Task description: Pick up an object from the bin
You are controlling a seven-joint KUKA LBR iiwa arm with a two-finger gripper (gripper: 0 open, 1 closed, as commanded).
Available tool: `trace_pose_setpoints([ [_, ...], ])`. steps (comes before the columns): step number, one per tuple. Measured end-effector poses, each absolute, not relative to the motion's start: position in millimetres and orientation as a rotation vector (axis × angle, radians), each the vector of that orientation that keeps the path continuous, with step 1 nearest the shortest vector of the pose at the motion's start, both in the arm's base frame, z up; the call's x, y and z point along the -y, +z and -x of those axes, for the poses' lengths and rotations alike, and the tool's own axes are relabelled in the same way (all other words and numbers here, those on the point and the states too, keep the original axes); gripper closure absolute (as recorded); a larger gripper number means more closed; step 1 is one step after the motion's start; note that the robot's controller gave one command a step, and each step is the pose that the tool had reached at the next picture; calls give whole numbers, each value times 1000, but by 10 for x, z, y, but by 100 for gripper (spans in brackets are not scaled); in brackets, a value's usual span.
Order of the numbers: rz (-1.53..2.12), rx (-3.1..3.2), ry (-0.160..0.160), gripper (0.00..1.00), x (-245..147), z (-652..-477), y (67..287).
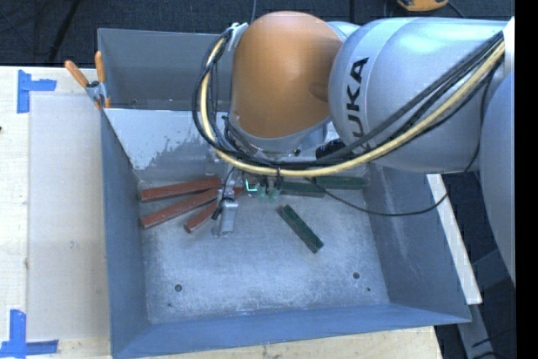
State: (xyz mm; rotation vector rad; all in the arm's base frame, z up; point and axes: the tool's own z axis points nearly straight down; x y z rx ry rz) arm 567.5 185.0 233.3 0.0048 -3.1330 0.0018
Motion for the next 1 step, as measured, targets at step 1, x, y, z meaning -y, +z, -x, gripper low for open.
trace_pose_setpoints([
  [1, 1, 3141, -1, 0, -1841, -5693, 2377],
])
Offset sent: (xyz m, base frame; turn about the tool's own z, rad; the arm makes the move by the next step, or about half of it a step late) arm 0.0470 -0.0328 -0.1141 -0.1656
